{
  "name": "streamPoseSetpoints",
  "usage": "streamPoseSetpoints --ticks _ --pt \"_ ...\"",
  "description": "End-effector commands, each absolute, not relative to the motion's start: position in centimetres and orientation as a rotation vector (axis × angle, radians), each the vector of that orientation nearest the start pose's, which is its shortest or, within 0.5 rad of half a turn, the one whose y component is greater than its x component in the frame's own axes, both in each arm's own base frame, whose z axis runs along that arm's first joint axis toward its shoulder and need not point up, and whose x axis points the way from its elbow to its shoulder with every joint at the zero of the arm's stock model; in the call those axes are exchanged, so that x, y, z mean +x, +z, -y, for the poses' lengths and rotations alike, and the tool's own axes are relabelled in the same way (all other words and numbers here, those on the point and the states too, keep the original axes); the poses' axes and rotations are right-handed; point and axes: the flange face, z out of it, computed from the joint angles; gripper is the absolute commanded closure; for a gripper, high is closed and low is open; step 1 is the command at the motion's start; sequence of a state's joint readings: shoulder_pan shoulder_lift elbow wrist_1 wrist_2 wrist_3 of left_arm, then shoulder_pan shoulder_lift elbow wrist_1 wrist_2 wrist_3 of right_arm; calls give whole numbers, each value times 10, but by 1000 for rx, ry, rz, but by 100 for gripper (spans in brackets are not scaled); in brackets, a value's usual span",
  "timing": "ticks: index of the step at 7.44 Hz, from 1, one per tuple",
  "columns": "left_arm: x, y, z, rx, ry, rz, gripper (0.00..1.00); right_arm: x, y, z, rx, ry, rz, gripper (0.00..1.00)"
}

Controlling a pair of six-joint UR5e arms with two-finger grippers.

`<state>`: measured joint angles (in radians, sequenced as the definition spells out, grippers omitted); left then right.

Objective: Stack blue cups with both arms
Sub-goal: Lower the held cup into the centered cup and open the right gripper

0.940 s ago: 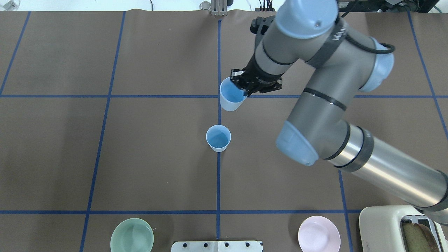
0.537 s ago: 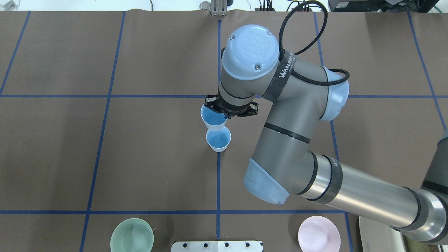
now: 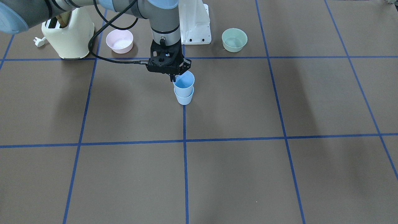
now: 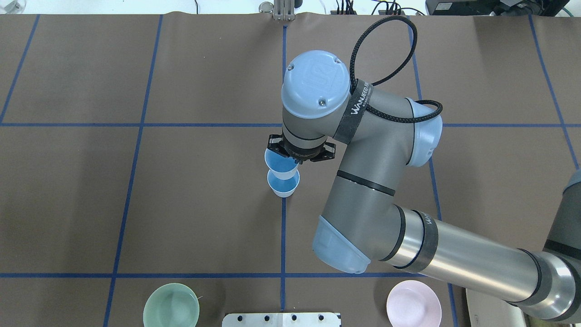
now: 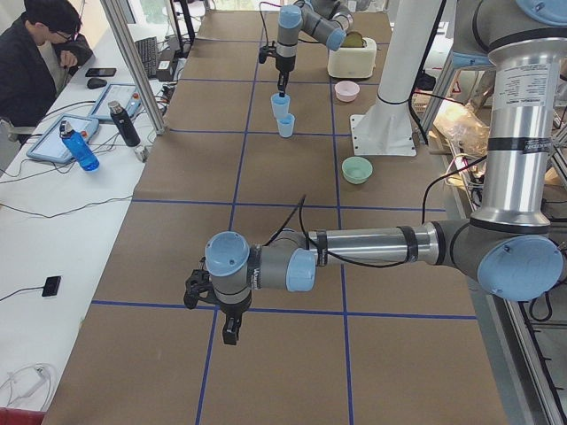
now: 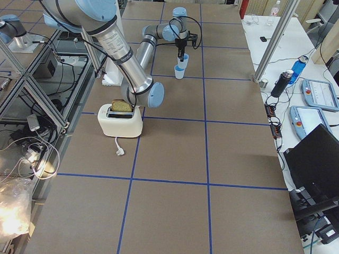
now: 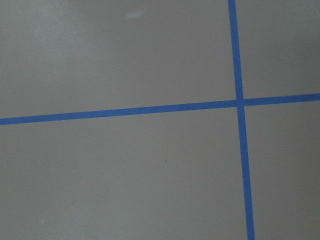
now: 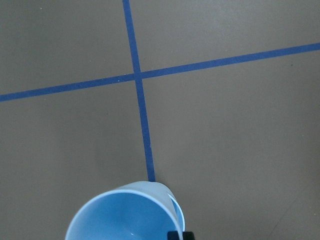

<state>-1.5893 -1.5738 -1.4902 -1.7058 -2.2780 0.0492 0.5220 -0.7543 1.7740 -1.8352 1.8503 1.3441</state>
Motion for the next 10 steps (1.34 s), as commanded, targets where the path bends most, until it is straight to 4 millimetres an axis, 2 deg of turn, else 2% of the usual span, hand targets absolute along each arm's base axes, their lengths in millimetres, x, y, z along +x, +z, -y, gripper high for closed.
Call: streamPoseSetpoints --ticks 1,7,8,9,10 --pt "-78 688 495 78 49 -705 1 -521 125 412 24 155 788 100" --pt "-77 689 495 76 50 -705 1 -528 141 405 32 114 807 100" --pt "-77 689 495 76 50 -705 1 -527 139 404 30 113 812 68" --pt "-77 689 495 76 50 -705 1 -524 136 404 35 113 820 24" --pt "-77 690 495 75 50 -705 1 -521 129 403 48 107 831 0"
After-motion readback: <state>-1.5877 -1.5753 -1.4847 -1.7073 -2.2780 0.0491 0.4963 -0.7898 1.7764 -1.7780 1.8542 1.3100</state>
